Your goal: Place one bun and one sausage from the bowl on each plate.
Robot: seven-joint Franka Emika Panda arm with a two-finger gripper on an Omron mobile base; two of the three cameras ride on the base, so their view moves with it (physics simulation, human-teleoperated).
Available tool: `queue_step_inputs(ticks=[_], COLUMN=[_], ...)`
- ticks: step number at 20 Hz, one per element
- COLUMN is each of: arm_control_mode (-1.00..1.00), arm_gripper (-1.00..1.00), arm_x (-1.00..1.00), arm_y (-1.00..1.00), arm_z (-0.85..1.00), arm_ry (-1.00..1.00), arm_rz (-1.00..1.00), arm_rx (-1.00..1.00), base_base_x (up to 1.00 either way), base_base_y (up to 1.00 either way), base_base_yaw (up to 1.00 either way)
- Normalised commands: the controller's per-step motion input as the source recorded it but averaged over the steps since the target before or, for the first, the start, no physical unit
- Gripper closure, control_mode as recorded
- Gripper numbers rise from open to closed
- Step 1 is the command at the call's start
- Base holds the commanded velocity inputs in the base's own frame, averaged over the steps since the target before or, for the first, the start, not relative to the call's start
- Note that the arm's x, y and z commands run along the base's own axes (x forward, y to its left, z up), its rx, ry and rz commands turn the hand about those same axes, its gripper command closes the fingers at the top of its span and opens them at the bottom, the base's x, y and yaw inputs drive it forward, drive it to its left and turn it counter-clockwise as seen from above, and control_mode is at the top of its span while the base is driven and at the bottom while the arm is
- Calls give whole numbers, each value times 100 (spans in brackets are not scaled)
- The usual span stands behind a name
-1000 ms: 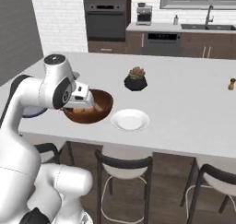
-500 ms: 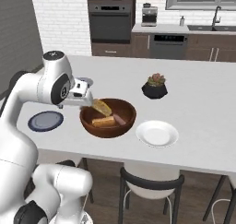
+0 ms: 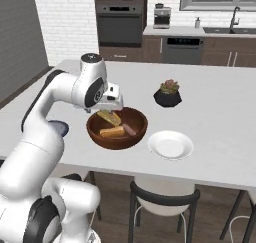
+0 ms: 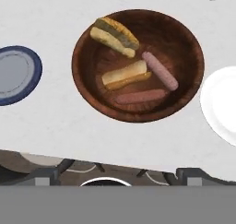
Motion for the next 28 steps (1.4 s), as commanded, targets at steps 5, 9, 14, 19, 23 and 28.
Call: queue_step_inputs(ticks=[5, 9, 14, 19, 23, 28], arm_control_mode=[-100, -100, -100, -100, -100, -100], arm_gripper=[-100, -100, -100, -100, -100, -100], arm_x=[94, 75, 37, 3, 29, 54], arm_y=[-23, 48, 51, 9, -2, 0], arm_z=[-21, -50, -51, -62, -50, -19], arm_ry=[11, 14, 16, 10, -18, -5], arm_rz=[10, 42, 49, 16, 1, 0], arm_rx=[0, 0, -4, -22, -10, 0], base_base_x=[0, 0, 0, 0, 0, 0], base_base_y=[0, 0, 0, 0, 0, 0], base_base_yaw=[0, 0, 0, 0, 0, 0])
